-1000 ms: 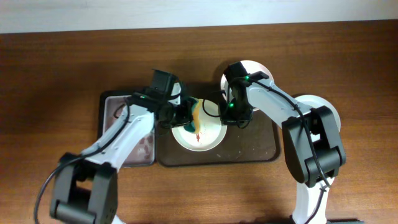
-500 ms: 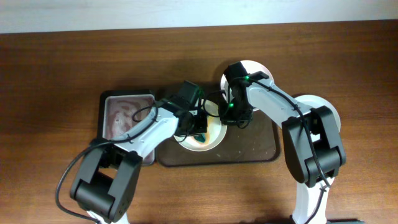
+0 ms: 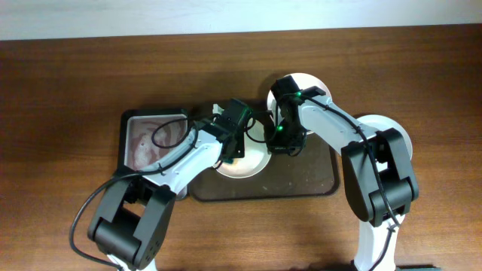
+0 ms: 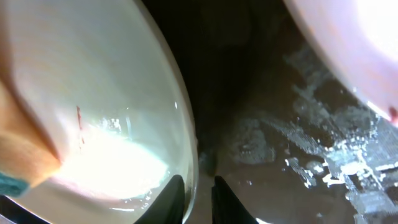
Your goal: Clean dirty plates on tray and stack at the side
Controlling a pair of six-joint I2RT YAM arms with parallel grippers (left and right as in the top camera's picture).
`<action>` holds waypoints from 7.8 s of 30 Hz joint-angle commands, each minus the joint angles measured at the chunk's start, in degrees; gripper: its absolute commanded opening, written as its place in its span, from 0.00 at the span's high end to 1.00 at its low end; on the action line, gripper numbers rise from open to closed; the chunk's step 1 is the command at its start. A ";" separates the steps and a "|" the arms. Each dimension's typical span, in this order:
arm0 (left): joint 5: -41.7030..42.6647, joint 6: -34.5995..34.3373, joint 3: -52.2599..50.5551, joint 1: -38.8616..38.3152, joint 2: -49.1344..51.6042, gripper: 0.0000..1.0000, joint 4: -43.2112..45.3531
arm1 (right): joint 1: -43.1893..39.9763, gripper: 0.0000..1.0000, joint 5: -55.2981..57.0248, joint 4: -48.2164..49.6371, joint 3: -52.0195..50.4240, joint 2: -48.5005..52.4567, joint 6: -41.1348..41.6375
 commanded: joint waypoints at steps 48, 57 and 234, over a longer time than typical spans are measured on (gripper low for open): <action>12.52 -8.33 5.18 -1.11 5.22 1.00 3.63 | -4.31 0.69 -9.60 5.86 -1.03 -0.61 10.86; 0.46 -8.31 5.20 -0.98 5.03 1.00 -3.56 | -4.35 0.75 -8.17 7.52 -4.52 -0.35 11.28; 11.28 14.34 -0.98 30.86 -7.76 1.00 -14.16 | 2.45 0.96 8.63 -3.06 -3.39 -13.88 -2.01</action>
